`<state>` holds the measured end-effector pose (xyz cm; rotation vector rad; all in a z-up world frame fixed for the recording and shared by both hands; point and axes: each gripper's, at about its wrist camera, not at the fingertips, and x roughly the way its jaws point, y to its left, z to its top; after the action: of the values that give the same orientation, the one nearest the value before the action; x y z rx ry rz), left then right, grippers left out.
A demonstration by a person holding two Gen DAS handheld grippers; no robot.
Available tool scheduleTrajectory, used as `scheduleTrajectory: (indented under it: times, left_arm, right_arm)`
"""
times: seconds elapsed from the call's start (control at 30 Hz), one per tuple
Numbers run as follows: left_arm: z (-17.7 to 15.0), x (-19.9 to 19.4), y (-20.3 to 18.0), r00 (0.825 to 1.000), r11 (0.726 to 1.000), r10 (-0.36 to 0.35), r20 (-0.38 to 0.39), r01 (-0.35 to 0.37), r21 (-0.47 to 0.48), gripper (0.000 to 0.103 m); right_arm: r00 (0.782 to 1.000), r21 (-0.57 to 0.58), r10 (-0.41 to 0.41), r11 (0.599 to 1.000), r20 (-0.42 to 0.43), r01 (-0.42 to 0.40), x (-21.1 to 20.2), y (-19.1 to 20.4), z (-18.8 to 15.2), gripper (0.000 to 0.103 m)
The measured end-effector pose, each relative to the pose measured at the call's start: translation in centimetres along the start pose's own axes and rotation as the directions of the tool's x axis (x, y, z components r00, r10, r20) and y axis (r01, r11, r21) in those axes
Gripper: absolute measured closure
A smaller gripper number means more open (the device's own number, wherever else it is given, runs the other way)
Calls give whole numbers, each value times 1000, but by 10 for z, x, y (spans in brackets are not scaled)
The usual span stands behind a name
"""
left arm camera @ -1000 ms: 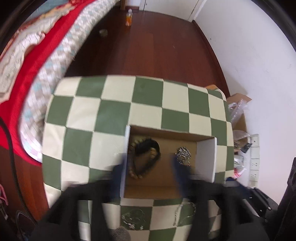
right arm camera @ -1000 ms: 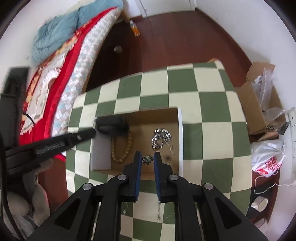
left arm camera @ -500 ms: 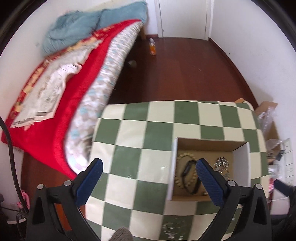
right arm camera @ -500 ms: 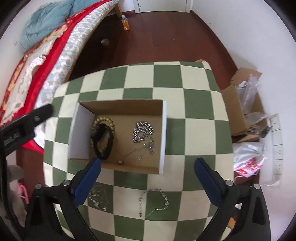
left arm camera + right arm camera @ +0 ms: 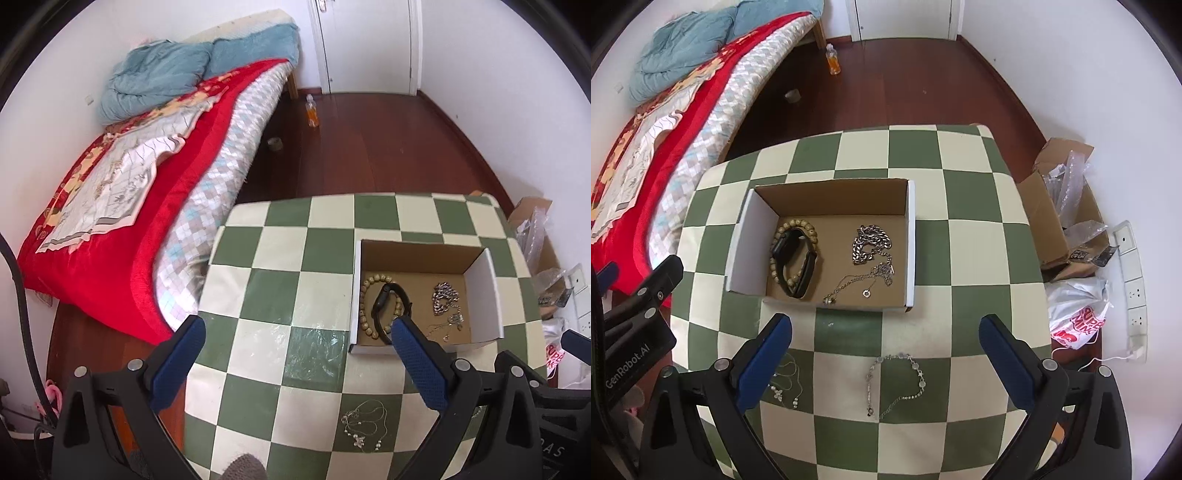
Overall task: Organize jewelry
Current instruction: 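Withdraw both tools from the box back over the loose jewelry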
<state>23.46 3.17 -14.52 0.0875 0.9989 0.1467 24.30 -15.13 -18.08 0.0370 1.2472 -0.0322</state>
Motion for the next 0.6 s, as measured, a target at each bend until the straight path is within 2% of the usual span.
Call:
scheduleTrajectory:
  times: [0.23,0.6]
  left_arm:
    - [-11,-45,11,997,1000,-9,75,11,-19,0]
    - [-30,-100,20,989,1000,-7,145,11,-26,0]
  right_arm:
    - [994,-11,-21,1000,103,22,-42,0,-19,1]
    - [968,-13,-18,1000,250,22,-116,2,-48,1]
